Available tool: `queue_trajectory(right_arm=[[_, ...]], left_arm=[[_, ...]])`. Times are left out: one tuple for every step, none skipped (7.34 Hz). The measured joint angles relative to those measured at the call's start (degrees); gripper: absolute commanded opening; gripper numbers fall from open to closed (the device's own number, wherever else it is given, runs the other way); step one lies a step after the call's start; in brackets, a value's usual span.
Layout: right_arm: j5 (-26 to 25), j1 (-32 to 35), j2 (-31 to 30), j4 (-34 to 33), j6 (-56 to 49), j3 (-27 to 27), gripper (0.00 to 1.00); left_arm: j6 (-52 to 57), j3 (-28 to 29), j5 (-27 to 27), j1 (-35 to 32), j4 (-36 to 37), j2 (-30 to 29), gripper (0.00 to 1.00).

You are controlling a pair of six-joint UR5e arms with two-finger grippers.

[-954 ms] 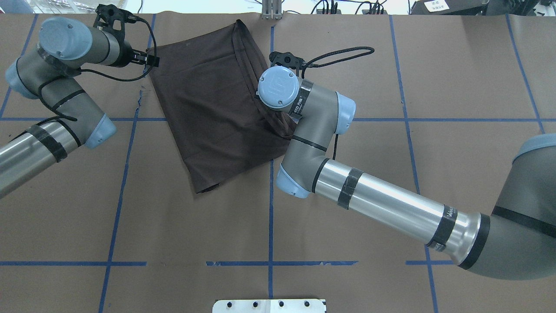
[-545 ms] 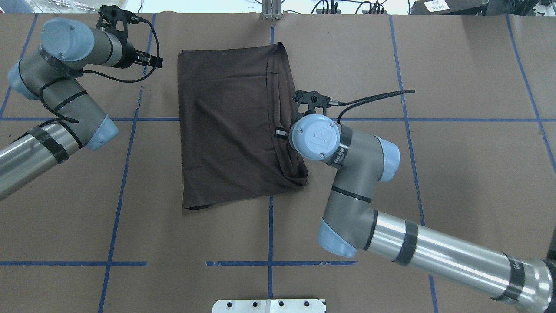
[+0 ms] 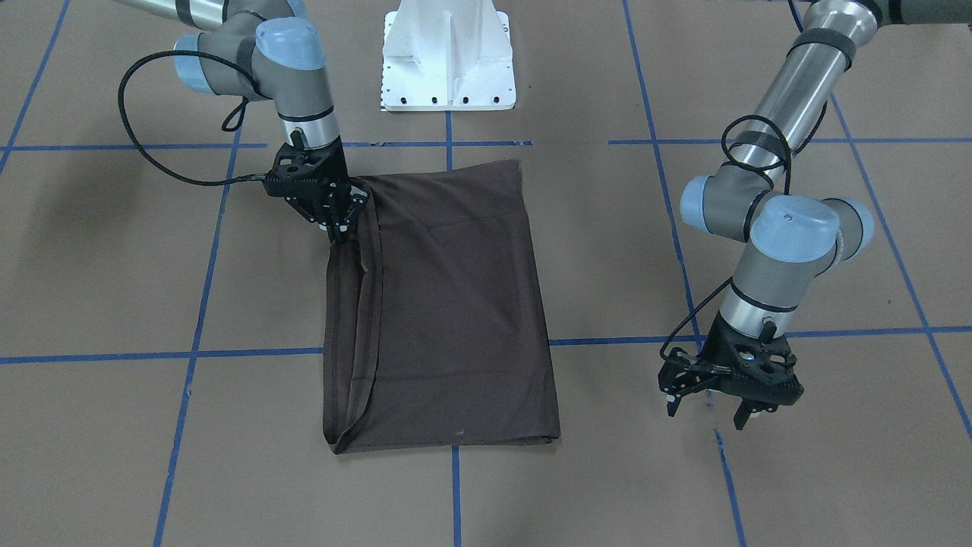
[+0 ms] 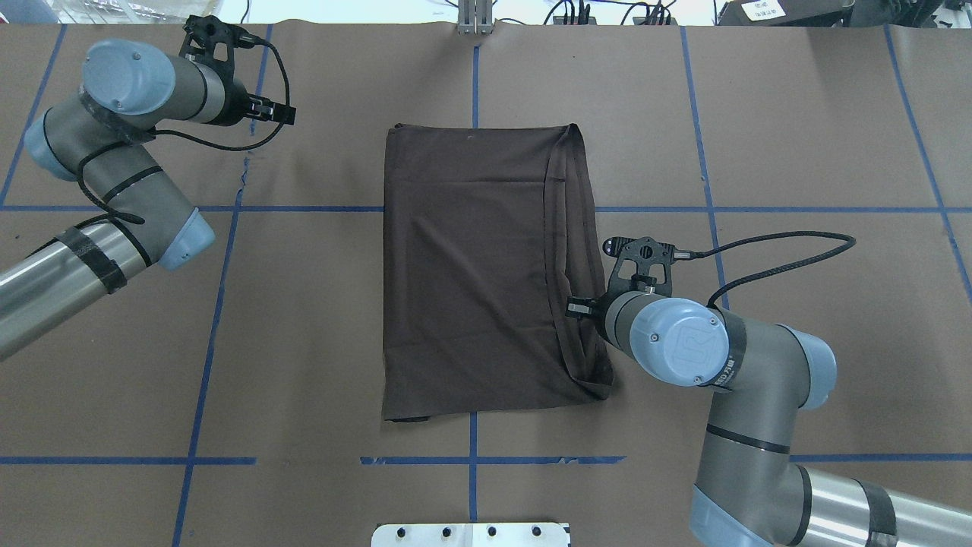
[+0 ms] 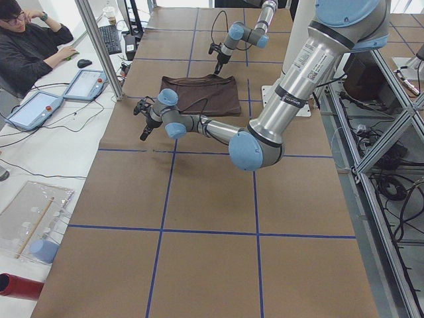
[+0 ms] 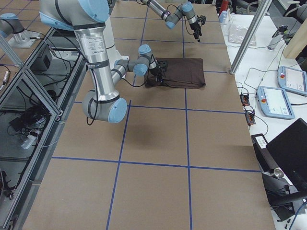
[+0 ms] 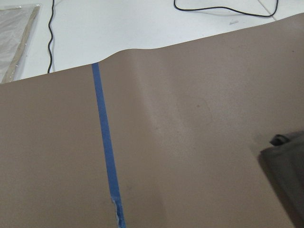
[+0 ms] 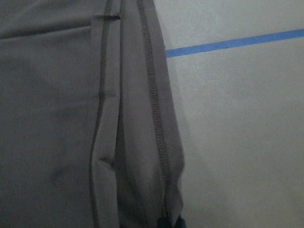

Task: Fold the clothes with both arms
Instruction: 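Drag the shirt corner toward the robot with the right gripper, straightening it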

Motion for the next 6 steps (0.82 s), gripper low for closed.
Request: queue_trajectory(right_arm=[[-1.3,-0.8,-0.7,0.0,-0.1,0.8,1.00],[-2.0,-1.3,-1.0,-0.2,-0.3,2.2,1.00],[-2.4,-2.4,-1.0,-1.5,-0.6,4.2,0.99],[-3.7,-4.8,-0.8,-3.6,-0.8,5.8,0.73],[-6.1,-7.8,-0.7,-5.4,-1.1,6.5,0.65],[-8.0,-9.8,-0.6,-6.2,-2.9,6.6,0.62]], left_arm=[[-0.3,-0.2,0.0,0.0,0.0,0.0,1.00],[-0.6,-0.4,0.0,0.0,0.0,0.1,1.00],[-0.7,-0.7,0.0,0.1,0.0,0.3,1.00],[-0.8,-1.3,0.0,0.2,0.0,0.8,1.00],[-0.9,-1.9,-0.1,0.3,0.0,1.4,1.00],[-0.9,-2.3,-0.1,0.4,0.0,1.9,1.00]])
